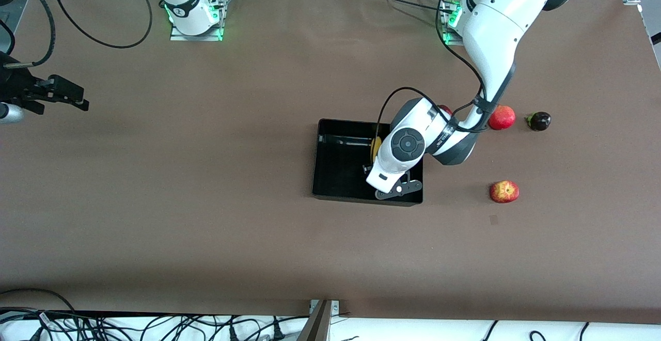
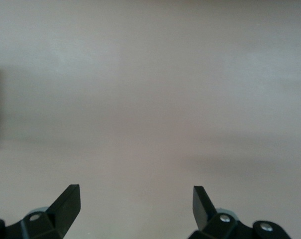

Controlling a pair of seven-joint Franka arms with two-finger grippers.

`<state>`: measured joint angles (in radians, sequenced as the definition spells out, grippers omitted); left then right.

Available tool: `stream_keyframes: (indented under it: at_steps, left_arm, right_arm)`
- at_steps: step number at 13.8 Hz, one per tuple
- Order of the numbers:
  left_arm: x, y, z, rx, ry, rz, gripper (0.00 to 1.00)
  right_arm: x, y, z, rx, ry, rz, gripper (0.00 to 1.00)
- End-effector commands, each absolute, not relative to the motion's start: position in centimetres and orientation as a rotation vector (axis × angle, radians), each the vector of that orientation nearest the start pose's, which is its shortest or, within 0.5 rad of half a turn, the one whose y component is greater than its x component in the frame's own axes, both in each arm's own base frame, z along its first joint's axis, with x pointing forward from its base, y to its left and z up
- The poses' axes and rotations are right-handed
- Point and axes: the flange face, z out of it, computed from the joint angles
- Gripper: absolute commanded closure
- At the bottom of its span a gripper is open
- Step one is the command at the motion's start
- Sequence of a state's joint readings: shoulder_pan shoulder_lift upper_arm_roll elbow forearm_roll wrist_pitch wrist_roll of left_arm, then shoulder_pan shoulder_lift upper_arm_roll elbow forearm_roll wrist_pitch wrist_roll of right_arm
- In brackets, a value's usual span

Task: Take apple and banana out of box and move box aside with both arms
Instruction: 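Move the left gripper back into the tray and grasp the yellow banana, then lift the banana out and lower it beside the apple with the left gripper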

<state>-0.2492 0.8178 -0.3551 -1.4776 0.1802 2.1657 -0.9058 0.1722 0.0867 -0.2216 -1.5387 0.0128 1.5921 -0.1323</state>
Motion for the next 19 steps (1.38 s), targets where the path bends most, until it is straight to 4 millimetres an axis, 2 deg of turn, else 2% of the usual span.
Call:
stream_keyframes:
  at_steps: [1, 5, 6, 8, 9, 10, 13, 15, 17, 19]
  left_arm:
    - [60.2, -36.6, 17.7, -3.144, -0.505, 0.195, 0.00]
    - [59.9, -36.5, 16.4, -3.130, -0.502, 0.211, 0.00]
    - [59.9, -36.5, 16.3, -3.127, -0.507, 0.208, 0.04]
    - [59.8, -36.5, 16.3, -3.123, -0.521, 0.210, 0.49]
    - [59.8, -36.5, 16.3, -3.123, -0.520, 0.208, 0.78]
    - [59.8, -36.5, 16.3, -3.122, -0.515, 0.208, 1.00]
    - [59.9, -36.5, 17.1, -3.113, -0.509, 0.213, 1.00]
    - [59.7, -36.7, 19.5, -3.083, -0.490, 0.270, 1.00]
    - [60.9, -36.0, 23.1, -3.047, -0.497, 0.321, 1.00]
    - [62.1, -35.4, 27.6, -3.029, -0.495, 0.389, 1.00]
  right_arm:
    - [57.8, -1.9, 60.2, -3.180, -0.160, 0.054, 0.00]
    - [57.9, -2.1, 60.1, -3.179, -0.148, 0.056, 0.00]
    - [57.9, -2.2, 60.0, -3.178, -0.143, 0.059, 0.00]
    - [57.9, -2.2, 60.0, -3.180, -0.143, 0.056, 0.00]
    - [57.9, -2.2, 60.0, -3.180, -0.143, 0.056, 0.00]
    - [57.9, -2.2, 60.0, -3.178, -0.143, 0.056, 0.00]
    - [57.9, -2.2, 60.0, -3.178, -0.141, 0.059, 0.00]
    - [57.9, -2.2, 60.0, -3.177, -0.143, 0.058, 0.00]
    - [57.9, -2.2, 60.0, -3.175, -0.140, 0.058, 0.00]
    - [57.9, -2.2, 60.0, -3.175, -0.140, 0.058, 0.00]
